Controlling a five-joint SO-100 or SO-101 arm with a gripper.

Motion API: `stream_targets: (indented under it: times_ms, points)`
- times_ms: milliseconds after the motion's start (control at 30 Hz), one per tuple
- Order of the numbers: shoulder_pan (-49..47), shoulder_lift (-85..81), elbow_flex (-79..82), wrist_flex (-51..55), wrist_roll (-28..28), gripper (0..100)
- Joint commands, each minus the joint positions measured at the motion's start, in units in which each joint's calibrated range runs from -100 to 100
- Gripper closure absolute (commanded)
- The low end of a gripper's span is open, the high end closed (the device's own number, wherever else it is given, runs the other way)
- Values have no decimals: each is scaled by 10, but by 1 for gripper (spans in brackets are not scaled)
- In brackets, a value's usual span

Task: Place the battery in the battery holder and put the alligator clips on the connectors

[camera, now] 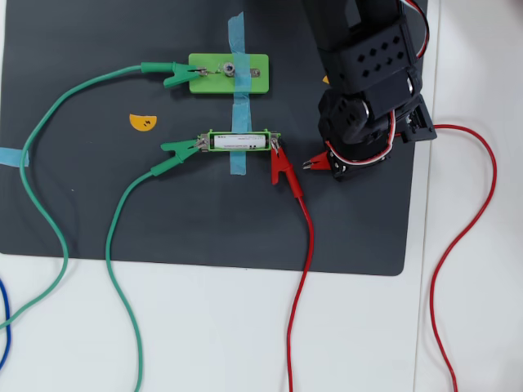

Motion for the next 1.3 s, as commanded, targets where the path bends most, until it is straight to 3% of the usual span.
stream_targets:
  times_ms: [0, 433, 700, 1267]
  points:
    - [-8, -1, -26, 13, -8, 89]
    - [-8, -1, -31, 33, -58, 89]
    - [-14, -1, -31, 34, -62, 84]
    - [-24, 0, -32, 34, -88, 85]
